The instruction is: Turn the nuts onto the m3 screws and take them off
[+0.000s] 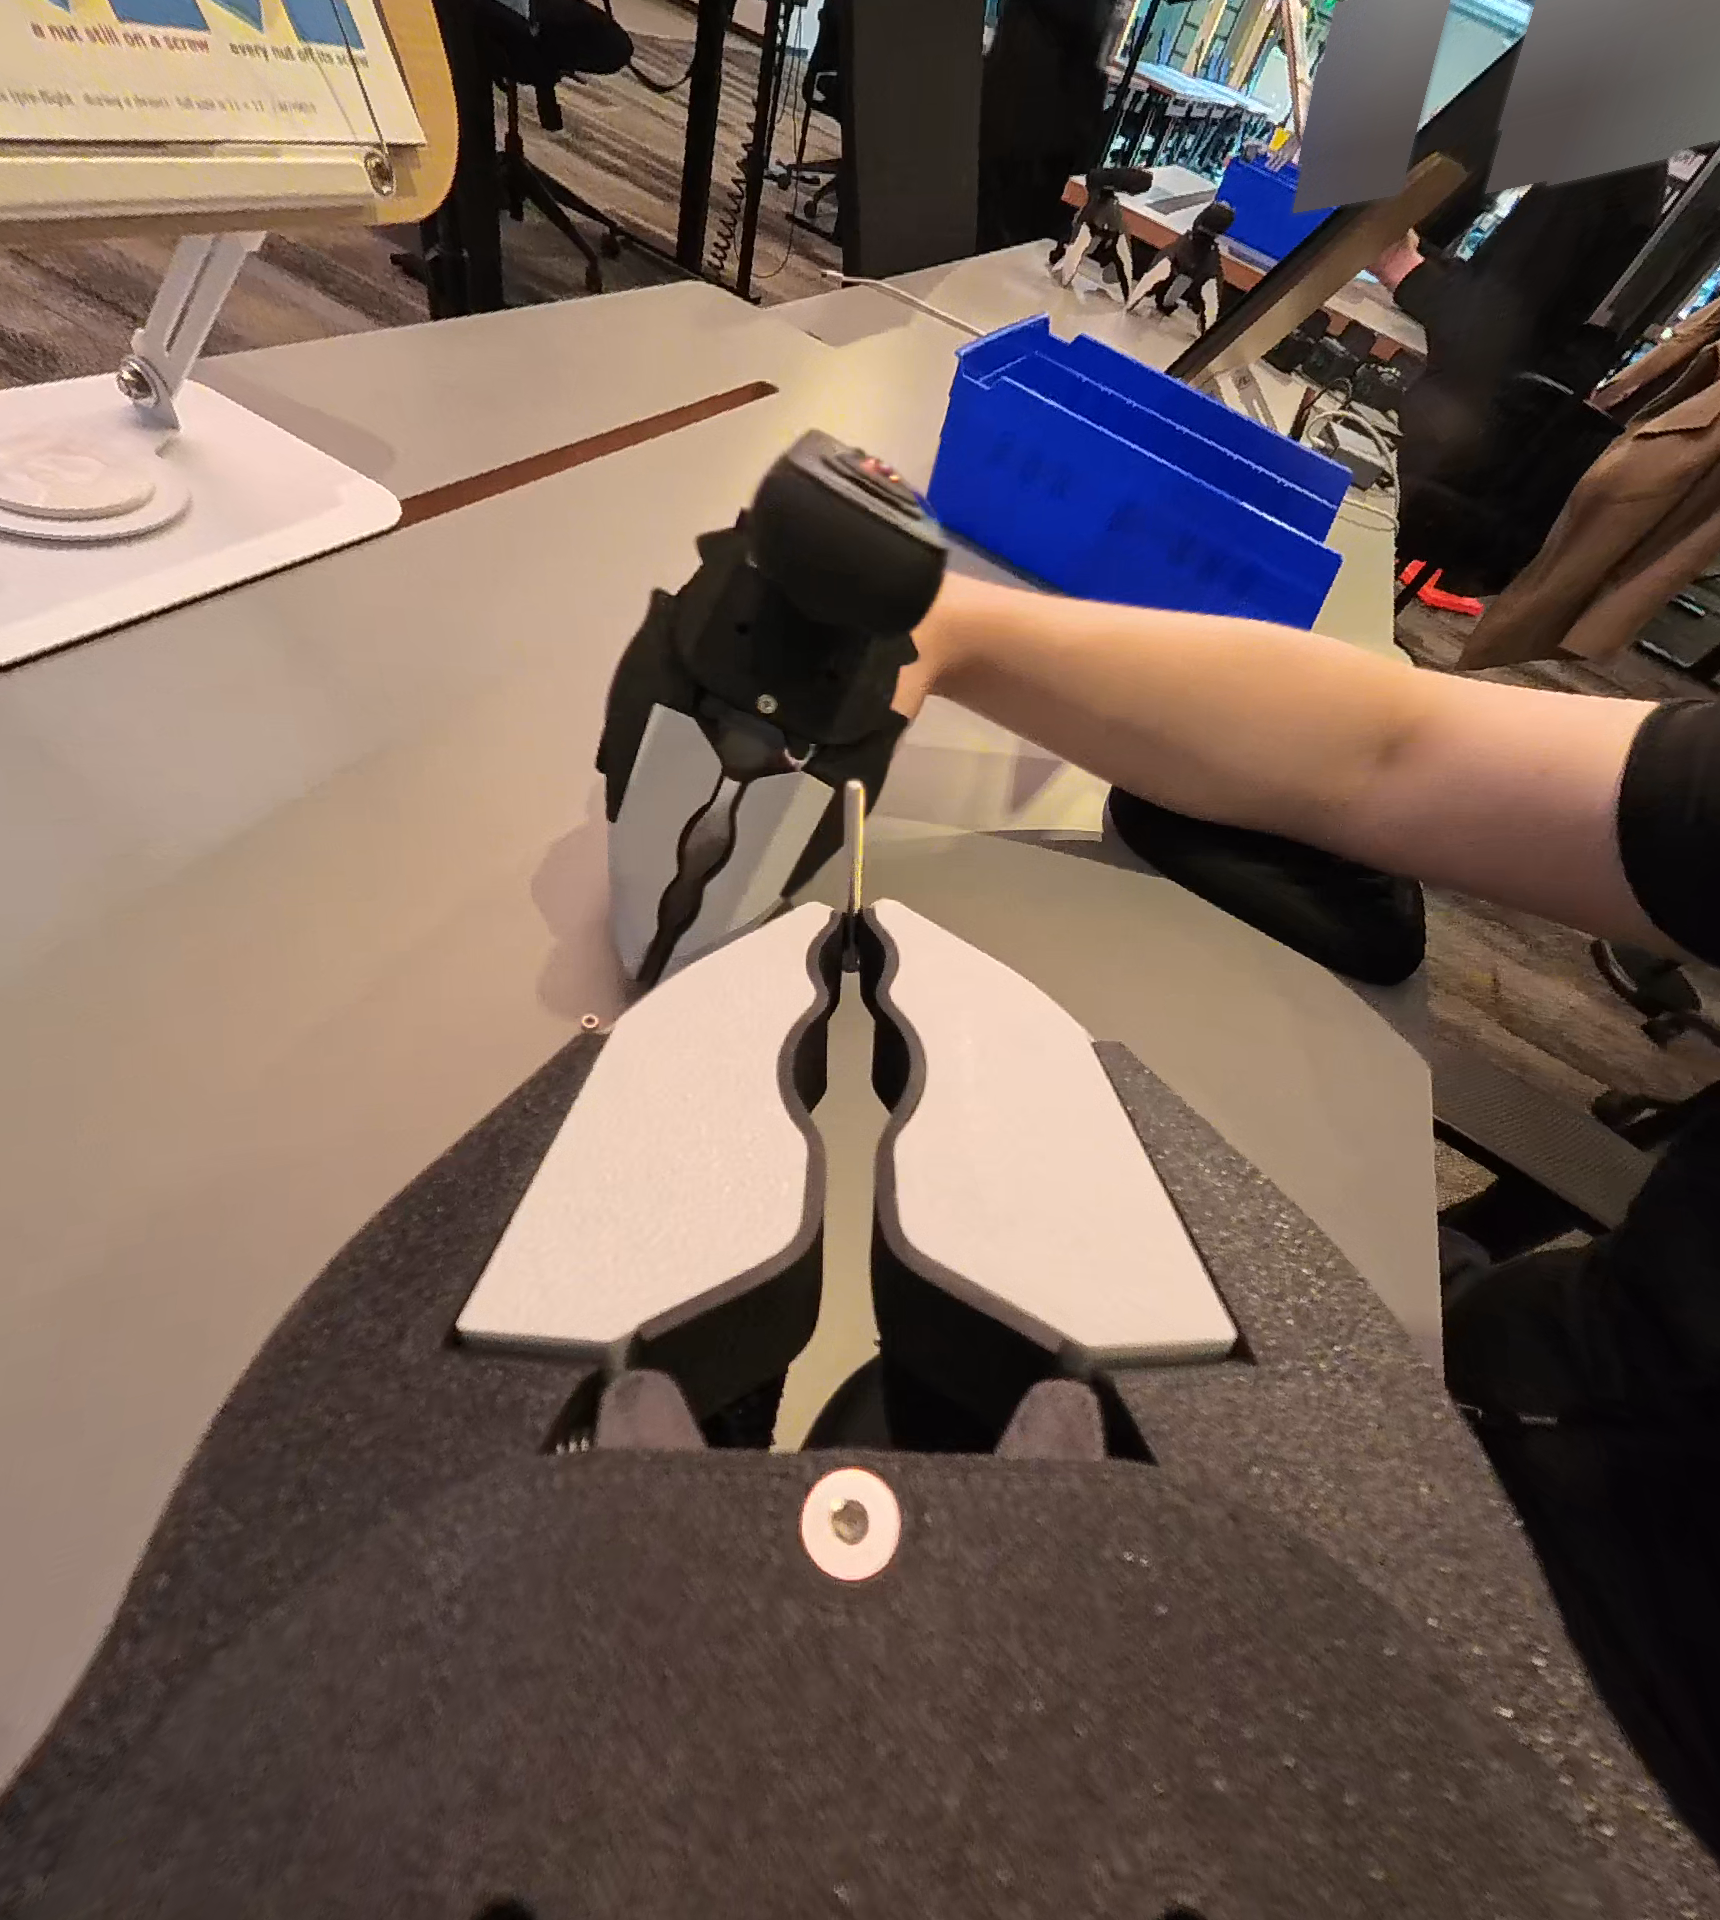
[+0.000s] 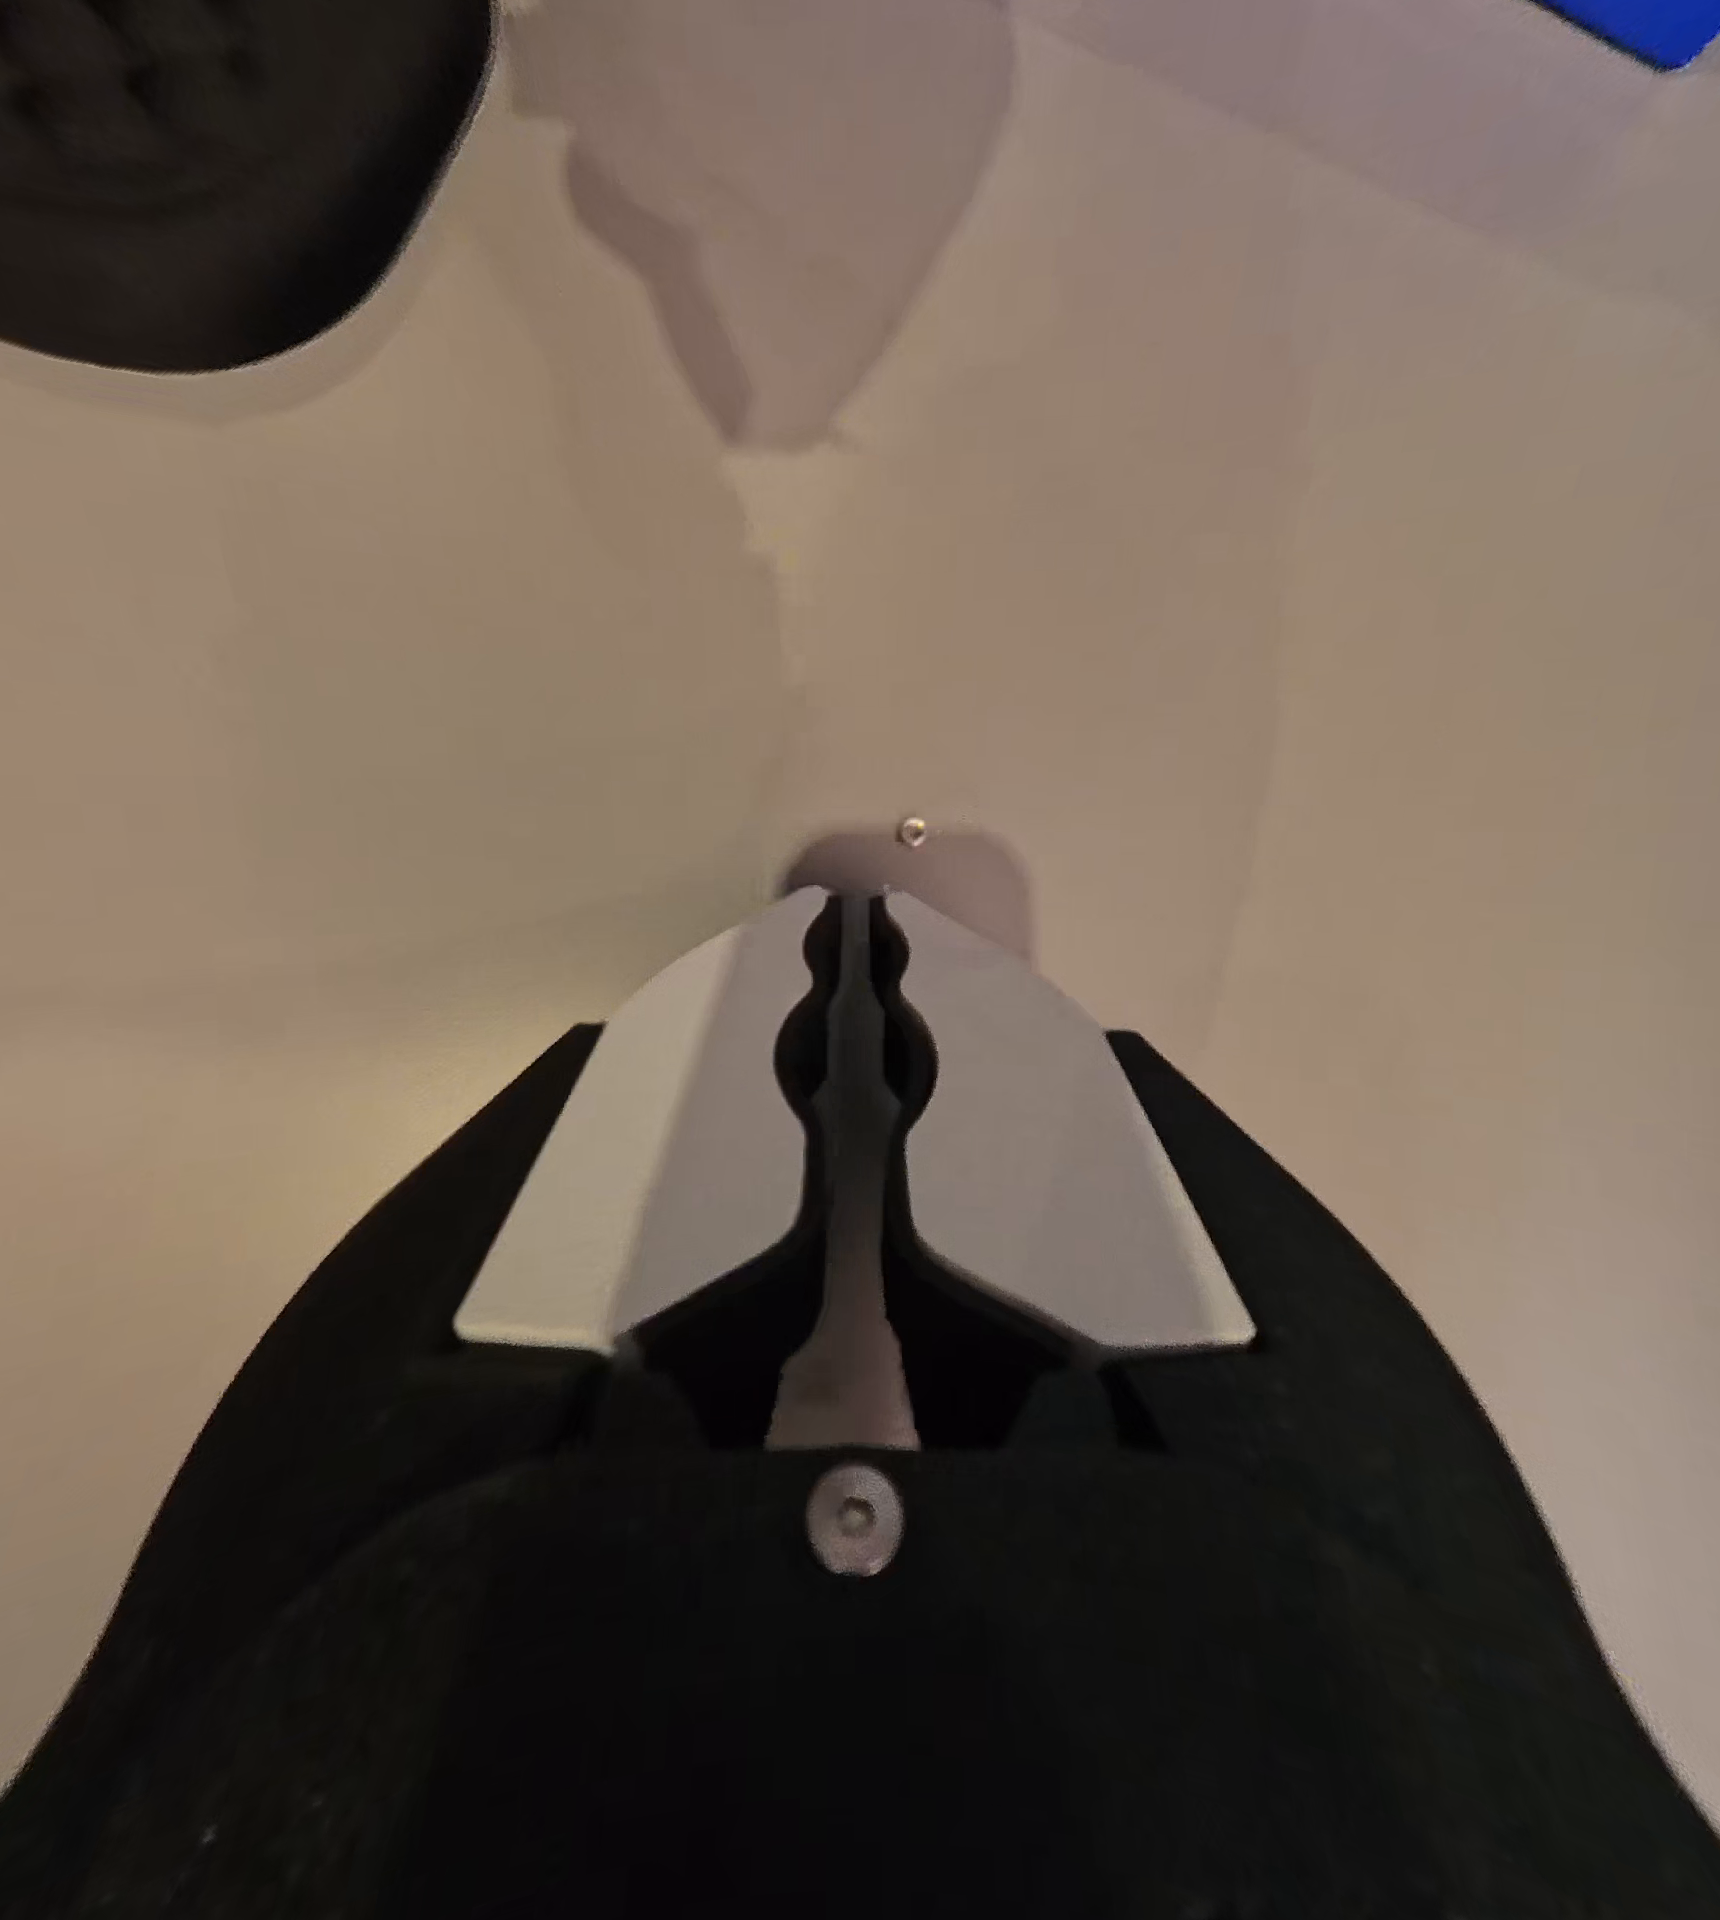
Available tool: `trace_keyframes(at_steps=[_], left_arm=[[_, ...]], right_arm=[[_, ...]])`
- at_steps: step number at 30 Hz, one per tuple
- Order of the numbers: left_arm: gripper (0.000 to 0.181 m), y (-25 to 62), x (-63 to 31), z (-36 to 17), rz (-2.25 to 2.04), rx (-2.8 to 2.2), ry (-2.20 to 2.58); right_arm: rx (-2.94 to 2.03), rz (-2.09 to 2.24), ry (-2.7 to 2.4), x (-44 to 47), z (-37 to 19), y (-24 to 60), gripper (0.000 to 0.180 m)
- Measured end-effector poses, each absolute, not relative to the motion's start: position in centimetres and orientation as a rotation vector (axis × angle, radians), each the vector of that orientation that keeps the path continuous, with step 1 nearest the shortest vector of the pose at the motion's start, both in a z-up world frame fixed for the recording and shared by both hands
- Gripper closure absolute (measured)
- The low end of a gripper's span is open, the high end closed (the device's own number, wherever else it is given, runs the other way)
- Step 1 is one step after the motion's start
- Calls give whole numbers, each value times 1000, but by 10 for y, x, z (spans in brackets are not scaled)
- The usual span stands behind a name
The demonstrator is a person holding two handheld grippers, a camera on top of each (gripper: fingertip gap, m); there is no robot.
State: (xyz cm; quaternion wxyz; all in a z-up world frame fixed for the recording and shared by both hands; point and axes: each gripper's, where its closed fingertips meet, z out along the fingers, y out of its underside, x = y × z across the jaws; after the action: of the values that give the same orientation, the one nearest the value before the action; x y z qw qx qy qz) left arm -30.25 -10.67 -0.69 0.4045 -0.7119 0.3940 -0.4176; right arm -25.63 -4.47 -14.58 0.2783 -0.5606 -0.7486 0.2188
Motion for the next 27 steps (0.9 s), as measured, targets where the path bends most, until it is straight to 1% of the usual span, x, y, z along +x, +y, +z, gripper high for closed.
trace_keyframes(at_steps=[2, 4, 22, 27], left_arm=[[178, -109, -304, -7, -1055, -1799, 995], [178, -110, -306, -8, -1054, -1801, 995], [179, -113, -306, -11, -1098, -1791, 1006], [179, -113, -305, -10, -1098, -1791, 1006]], right_arm=[[-1489, 609, -2013, -262, -146, -40, 172], [-1494, 639, -1999, -267, -145, -36, 165], [-1564, 760, -1976, -275, -151, -37, 168], [-1548, 738, -1996, -273, -151, -39, 174]])
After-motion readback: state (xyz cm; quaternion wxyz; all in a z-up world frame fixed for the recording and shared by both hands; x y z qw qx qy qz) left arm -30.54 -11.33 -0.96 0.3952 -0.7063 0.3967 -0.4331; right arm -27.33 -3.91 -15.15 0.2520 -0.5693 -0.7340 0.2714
